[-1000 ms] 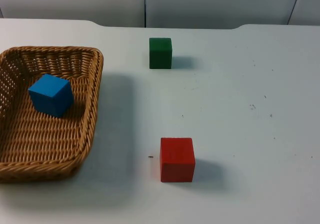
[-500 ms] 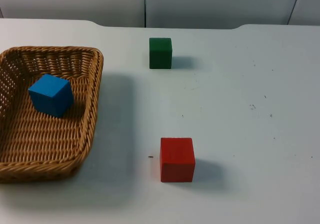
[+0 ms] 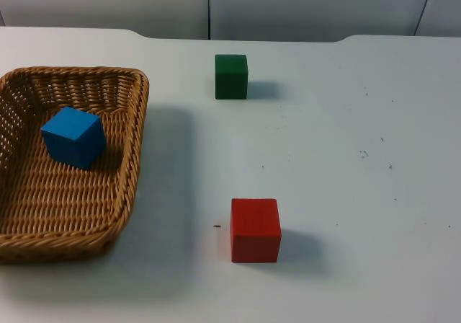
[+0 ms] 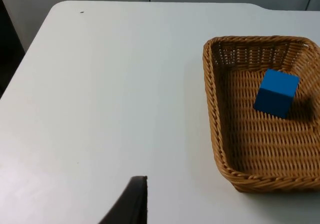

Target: Pick up the basket with the left hand and place the blue cube into the basket with the right hand.

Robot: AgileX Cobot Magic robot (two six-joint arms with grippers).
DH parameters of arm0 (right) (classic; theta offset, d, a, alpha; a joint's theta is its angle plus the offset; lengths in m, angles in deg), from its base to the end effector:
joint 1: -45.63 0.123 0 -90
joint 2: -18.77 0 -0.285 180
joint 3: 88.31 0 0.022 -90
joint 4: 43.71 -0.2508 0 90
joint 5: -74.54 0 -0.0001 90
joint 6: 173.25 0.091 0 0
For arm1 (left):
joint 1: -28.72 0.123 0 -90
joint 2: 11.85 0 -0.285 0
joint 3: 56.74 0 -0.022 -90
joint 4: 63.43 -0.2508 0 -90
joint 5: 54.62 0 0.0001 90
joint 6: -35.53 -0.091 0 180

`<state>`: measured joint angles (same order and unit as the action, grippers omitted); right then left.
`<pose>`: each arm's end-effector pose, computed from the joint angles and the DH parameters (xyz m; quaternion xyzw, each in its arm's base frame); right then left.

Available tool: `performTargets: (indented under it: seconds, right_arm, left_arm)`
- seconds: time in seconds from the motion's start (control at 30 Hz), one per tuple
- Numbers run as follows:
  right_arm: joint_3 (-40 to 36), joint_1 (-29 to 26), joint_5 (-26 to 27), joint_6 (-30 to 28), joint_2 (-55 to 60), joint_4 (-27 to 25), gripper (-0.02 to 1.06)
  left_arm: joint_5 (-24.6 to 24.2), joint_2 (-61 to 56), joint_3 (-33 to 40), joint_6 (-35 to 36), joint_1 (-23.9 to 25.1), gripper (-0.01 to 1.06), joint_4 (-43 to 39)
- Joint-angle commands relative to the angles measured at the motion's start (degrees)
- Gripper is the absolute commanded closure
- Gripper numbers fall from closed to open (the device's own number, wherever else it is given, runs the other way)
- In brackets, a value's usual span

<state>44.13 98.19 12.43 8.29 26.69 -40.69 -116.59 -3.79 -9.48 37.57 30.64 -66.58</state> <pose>-0.0012 -0.0086 0.2804 -0.3669 0.7723 0.2121 0.4732 -0.0078 0.0042 0.2820 -0.0311 0.8531 0.0269 0.5202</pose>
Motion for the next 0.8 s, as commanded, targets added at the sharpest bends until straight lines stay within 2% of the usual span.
performTargets:
  seconds: [0.0,0.2,0.33,0.37,0.47,0.57,0.6,0.7,0.77]
  right_arm:
    - [-0.55,-1.42,0.25,-0.46,-0.13,-0.24,-0.01]
    - [-0.55,-7.51,0.25,-0.46,-0.13,-0.24,-0.01]
    - [-0.55,-15.91,0.25,-0.46,-0.13,-0.24,-0.01]
    - [-0.55,-15.91,0.25,-0.46,-0.13,-0.24,-0.01]
    - [-0.55,-24.34,0.25,-0.46,-0.13,-0.24,-0.01]
    - [-0.55,-30.24,0.25,-0.46,-0.13,-0.24,-0.01]
    - [-0.55,-30.24,0.25,-0.46,-0.13,-0.24,-0.01]
    - [-0.55,-39.2,0.25,-0.46,-0.13,-0.24,-0.01]
    - [-0.55,-41.17,0.25,-0.46,-0.13,-0.24,-0.01]
  left_arm:
    - [0.11,-0.28,0.52,-1.08,-0.38,0.03,1.25]
    - [0.11,-0.28,0.52,-1.19,-0.38,0.03,1.25]
    - [0.11,-0.28,0.52,-1.19,-0.38,0.03,1.25]
    - [0.11,-0.28,0.52,-1.19,-0.38,0.03,1.25]
    - [0.11,-0.28,0.52,-1.19,-0.38,0.03,1.25]
    - [0.11,-0.28,0.52,-1.19,-0.38,0.03,1.25]
    - [0.11,-0.28,0.52,-1.19,-0.38,0.03,1.25]
    - [0.11,-0.28,0.52,-1.19,-0.38,0.03,1.25]
    - [0.11,-0.28,0.52,-1.19,-0.38,0.03,1.25]
